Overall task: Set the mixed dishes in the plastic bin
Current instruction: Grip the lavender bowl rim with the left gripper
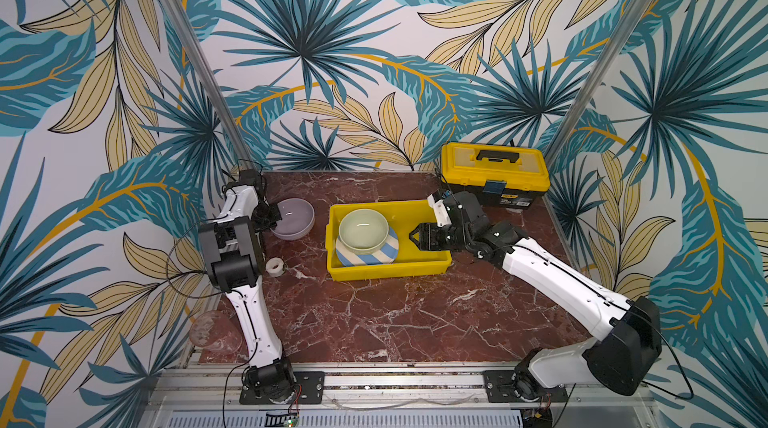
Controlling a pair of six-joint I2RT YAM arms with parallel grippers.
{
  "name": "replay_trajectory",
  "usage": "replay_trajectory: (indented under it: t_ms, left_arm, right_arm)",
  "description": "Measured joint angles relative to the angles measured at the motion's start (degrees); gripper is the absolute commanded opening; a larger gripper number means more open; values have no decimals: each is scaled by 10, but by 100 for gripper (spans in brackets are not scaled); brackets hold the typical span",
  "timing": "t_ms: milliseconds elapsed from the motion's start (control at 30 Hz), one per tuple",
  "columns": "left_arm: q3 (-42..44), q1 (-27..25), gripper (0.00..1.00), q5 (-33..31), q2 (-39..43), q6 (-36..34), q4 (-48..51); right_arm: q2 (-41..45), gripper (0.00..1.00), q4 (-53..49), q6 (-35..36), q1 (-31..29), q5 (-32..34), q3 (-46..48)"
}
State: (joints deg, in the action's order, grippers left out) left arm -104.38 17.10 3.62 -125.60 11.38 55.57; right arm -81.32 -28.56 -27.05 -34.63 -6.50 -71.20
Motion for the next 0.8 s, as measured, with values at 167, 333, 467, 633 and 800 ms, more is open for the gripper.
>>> replay_trajectory:
  t_ms: [167,333,467,633,800]
  left_arm:
    - [-5,1,4,5,0,2,5]
    - [-5,1,0,6,0,4,6]
    - [-5,1,0,7,1,6,8]
    - [-5,1,0,12,9,8,15]
    - [-5,1,0,20,36,11,19]
  right_arm:
    - [0,68,0,0,0,0,0]
    - [0,68,0,0,0,0,-1]
    - [0,68,0,0,0,0,-4]
    - [-2,68,-1,0,0,0,-10]
    - [-9,68,0,0,0,0,-15]
